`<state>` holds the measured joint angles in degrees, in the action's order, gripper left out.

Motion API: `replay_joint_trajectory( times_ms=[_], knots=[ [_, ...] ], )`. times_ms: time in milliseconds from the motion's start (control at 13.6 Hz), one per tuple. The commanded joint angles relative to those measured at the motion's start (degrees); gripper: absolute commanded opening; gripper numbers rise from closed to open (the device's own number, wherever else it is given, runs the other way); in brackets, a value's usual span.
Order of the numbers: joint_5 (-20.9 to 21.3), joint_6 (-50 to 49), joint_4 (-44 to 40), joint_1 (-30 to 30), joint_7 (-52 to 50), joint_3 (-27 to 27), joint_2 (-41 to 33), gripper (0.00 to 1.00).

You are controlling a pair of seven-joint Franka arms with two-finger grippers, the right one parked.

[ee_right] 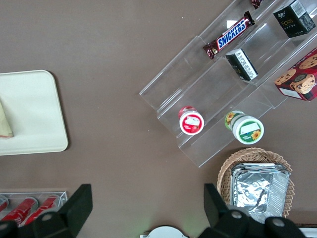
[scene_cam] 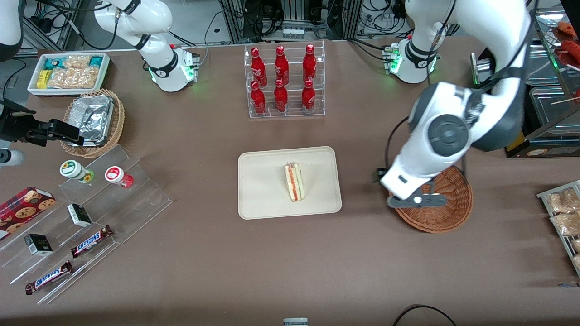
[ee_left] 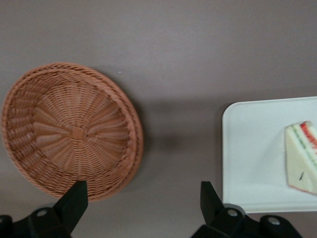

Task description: Place sandwich from basket to tray

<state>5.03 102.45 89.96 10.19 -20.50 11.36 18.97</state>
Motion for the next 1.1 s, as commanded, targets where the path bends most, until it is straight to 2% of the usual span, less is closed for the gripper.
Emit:
replay_joint_trajectory(
  times_ms=[0,368,882,1029],
  knots=[
    [-1.16,-2.59,6.98,-3.41,6.60,0.42,-8.23,1.00],
    [-3.27,-12.42,7.16,-10.43,16.09,0.94,-14.66,1.00],
    [-3.09,-24.82,2.34,-14.12,18.75,-0.20,-19.67,1.00],
    [-3.18,-25.01,2.24,-13.97,18.75,-2.30,-20.11,1.00]
  ],
)
